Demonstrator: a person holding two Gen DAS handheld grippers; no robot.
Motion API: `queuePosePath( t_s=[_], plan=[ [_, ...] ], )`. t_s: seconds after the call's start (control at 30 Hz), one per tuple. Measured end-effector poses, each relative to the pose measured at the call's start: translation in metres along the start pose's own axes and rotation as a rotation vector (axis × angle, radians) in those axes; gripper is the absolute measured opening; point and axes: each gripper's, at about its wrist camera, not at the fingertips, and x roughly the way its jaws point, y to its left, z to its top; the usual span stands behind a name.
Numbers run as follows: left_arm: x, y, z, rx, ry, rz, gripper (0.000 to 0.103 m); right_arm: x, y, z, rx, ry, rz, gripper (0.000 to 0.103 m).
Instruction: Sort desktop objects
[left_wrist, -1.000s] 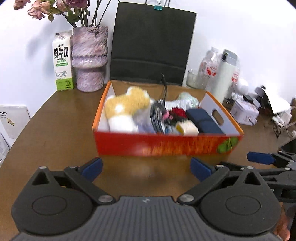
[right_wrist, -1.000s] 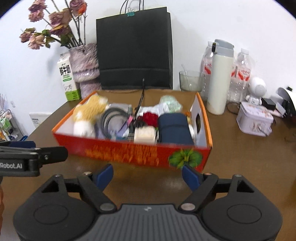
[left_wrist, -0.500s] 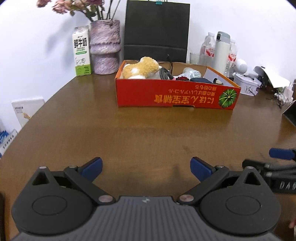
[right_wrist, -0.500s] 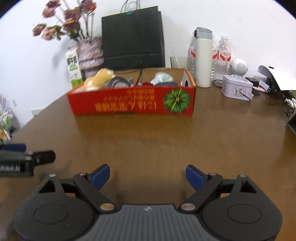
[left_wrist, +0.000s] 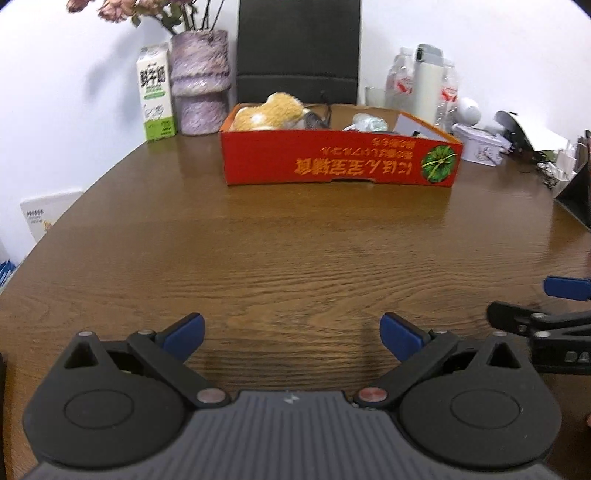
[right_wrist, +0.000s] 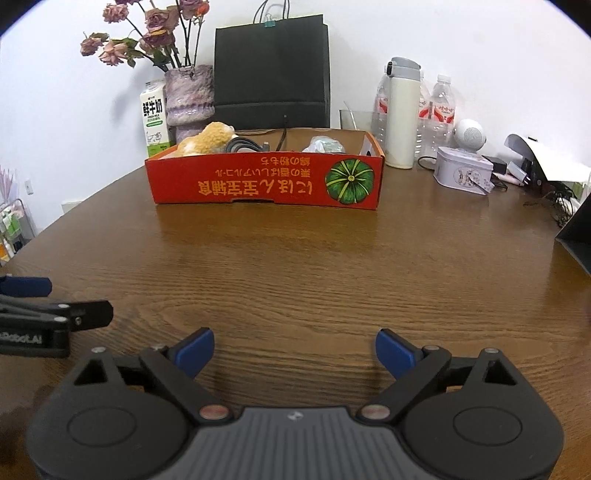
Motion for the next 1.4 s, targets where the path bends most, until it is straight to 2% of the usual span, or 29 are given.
queuePosePath(
  t_s=[0.13,0.27,0.33,0.4,0.57,0.77,1.07,1.4],
  plan=[
    [0.007,0.003,-0.003,-0.026,0.008,0.016,0.103,-0.002,-0.001,-0.001,0.006,-0.006,0.013,0.094],
    [0.010,0.007,-0.004,-0.042,0.006,0.026,0.103,0.000,0.007,0.001,-0.031,-0.014,-0.030,0.095],
    [0.013,0.007,-0.002,-0.044,0.002,0.020,0.103,0.001,0.010,0.004,-0.036,-0.023,-0.062,0.100],
    [0.017,0.005,0.000,-0.023,0.008,0.030,0.103,0.003,0.014,0.005,-0.031,-0.029,-0.057,0.102],
    [0.023,0.000,0.005,-0.012,0.008,0.020,0.103,0.020,0.023,0.005,-0.074,0.019,-0.047,0.103],
    [0.027,-0.003,0.007,0.001,0.008,0.019,0.103,0.031,0.017,0.011,-0.012,0.039,-0.026,0.103],
    [0.031,0.002,0.008,0.013,-0.005,-0.016,0.103,0.036,0.016,0.014,-0.009,0.039,-0.029,0.103],
    [0.032,0.002,0.009,0.015,-0.004,-0.015,0.103,0.045,0.013,0.021,0.001,0.040,-0.051,0.103]
  ],
)
